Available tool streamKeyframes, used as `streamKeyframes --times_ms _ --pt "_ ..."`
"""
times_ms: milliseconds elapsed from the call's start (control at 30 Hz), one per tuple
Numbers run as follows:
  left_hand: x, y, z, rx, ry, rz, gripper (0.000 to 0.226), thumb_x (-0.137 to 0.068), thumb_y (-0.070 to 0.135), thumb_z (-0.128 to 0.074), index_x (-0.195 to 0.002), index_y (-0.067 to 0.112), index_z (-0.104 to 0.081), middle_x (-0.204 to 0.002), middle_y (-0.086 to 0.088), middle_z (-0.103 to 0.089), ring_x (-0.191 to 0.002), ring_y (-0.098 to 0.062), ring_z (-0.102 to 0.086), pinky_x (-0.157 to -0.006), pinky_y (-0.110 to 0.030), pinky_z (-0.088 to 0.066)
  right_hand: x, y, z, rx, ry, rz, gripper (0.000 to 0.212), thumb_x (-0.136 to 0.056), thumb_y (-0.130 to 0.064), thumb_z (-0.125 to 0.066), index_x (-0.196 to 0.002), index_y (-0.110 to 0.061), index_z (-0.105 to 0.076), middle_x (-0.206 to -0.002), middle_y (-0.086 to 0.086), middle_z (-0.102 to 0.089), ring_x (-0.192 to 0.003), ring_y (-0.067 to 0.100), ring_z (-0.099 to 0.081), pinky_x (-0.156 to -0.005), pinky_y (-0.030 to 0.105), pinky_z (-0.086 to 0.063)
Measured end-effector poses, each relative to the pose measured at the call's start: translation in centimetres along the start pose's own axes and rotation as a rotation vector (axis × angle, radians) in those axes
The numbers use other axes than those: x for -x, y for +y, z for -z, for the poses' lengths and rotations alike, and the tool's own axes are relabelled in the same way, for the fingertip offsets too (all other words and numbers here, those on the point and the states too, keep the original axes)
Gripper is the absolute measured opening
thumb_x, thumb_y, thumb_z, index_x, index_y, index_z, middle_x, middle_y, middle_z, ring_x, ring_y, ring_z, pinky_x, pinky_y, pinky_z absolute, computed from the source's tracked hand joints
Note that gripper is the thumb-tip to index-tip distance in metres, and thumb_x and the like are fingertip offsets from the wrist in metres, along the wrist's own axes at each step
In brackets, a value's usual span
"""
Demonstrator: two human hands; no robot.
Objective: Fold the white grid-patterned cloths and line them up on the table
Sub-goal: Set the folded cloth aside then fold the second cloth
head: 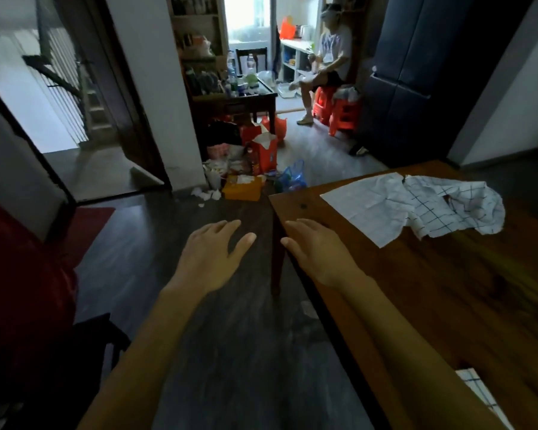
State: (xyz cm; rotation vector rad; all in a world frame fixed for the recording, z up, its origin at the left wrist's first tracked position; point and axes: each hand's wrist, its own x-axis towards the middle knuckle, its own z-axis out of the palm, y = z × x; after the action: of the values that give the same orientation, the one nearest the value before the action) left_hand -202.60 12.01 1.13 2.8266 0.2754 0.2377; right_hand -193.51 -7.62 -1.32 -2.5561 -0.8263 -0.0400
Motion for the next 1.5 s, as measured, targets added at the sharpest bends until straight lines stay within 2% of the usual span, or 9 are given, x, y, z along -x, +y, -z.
streamKeyframes --times_ms 133,300,633,733,1000,1100,1167,1333,1500 --pt "-5.4 -3.0 -1.4 0.078 0.01 -0.106 0.057 -0.092 0.057 -0.035 -0.137 0.024 -0.047 -0.14 0.0 -0.05 -0.131 -0.018 -0.042 -0.111 -0.037 -0.03 -3.8 0.7 -2.6 -0.01 0.03 -0.083 0.052 -0.095 -0.052 -0.039 -0.139 -0.024 -0.046 -0.142 0.001 -0.049 -0.129 0.017 -0.047 -0.105 0.034 -0.042" --pt "-14.9 -5.0 -4.7 0.094 -0.097 -0.216 0.067 -0.087 0.063 -0.029 -0.138 0.024 -0.046 -0.14 0.0 -0.05 -0.13 -0.017 -0.042 -0.11 -0.037 -0.033 -11.0 3.9 -5.5 -0.03 0.056 -0.177 0.05 -0.096 -0.048 -0.041 -0.139 -0.023 -0.046 -0.144 0.002 -0.047 -0.13 0.019 -0.045 -0.107 0.036 -0.04" --pt "-36.8 -7.2 -7.8 0.089 -0.147 -0.322 0.051 -0.095 0.051 -0.043 -0.135 0.019 -0.05 -0.136 -0.002 -0.054 -0.126 -0.018 -0.047 -0.106 -0.035 -0.036 -30.0 11.9 -7.4 -0.221 0.111 -0.394 0.045 -0.097 -0.043 -0.045 -0.138 -0.026 -0.043 -0.144 -0.001 -0.044 -0.129 0.017 -0.044 -0.108 0.04 -0.04" --pt "-42.7 -7.5 -8.6 0.076 -0.172 -0.351 0.051 -0.094 0.049 -0.043 -0.135 0.019 -0.049 -0.136 -0.004 -0.053 -0.127 -0.018 -0.046 -0.107 -0.039 -0.036 -34.5 13.3 -7.1 -0.179 0.152 -0.393 0.044 -0.096 -0.043 -0.044 -0.137 -0.026 -0.045 -0.141 -0.001 -0.047 -0.127 0.015 -0.046 -0.106 0.032 -0.036" --pt "-56.1 -9.2 -13.3 0.134 -0.302 -0.46 0.053 -0.093 0.05 -0.042 -0.139 0.023 -0.044 -0.141 -0.001 -0.048 -0.131 -0.015 -0.04 -0.11 -0.034 -0.029 -44.3 18.8 -9.0 -0.091 0.189 -0.537 0.046 -0.096 -0.047 -0.044 -0.138 -0.026 -0.045 -0.142 0.0 -0.048 -0.128 0.017 -0.046 -0.107 0.043 -0.04" --pt "-61.7 -11.0 -14.9 0.18 -0.336 -0.509 0.053 -0.093 0.051 -0.042 -0.139 0.024 -0.042 -0.143 0.0 -0.046 -0.132 -0.014 -0.038 -0.111 -0.034 -0.029 -48.2 19.8 -10.4 -0.097 0.188 -0.609 0.045 -0.096 -0.044 -0.046 -0.138 -0.026 -0.045 -0.143 -0.001 -0.047 -0.127 0.016 -0.047 -0.109 0.036 -0.036" --pt "-65.6 -12.3 -15.8 0.194 -0.361 -0.56 0.054 -0.093 0.051 -0.042 -0.14 0.025 -0.041 -0.144 0.001 -0.044 -0.133 -0.014 -0.037 -0.11 -0.034 -0.028 -50.8 20.0 -11.2 -0.099 0.211 -0.665 0.043 -0.097 -0.042 -0.046 -0.137 -0.025 -0.045 -0.142 -0.002 -0.047 -0.129 0.015 -0.044 -0.106 0.03 -0.031" --pt "-74.1 -13.8 -16.3 0.257 -0.459 -0.754 0.053 -0.092 0.049 -0.045 -0.138 0.023 -0.043 -0.141 0.001 -0.047 -0.131 -0.014 -0.04 -0.108 -0.033 -0.03 -56.8 19.1 -12.0 -0.121 0.306 -0.835 0.042 -0.096 -0.042 -0.047 -0.134 -0.024 -0.048 -0.138 -0.002 -0.052 -0.127 0.016 -0.047 -0.108 0.041 -0.039" --pt "-80.6 -11.3 -17.2 0.27 -0.57 -0.946 0.055 -0.092 0.054 -0.043 -0.139 0.026 -0.042 -0.141 0.002 -0.048 -0.129 -0.016 -0.042 -0.106 -0.033 -0.034 -59.1 18.2 -11.0 -0.1 0.457 -0.987 0.042 -0.096 -0.04 -0.049 -0.134 -0.022 -0.05 -0.135 0.0 -0.054 -0.121 0.016 -0.051 -0.103 0.039 -0.043"
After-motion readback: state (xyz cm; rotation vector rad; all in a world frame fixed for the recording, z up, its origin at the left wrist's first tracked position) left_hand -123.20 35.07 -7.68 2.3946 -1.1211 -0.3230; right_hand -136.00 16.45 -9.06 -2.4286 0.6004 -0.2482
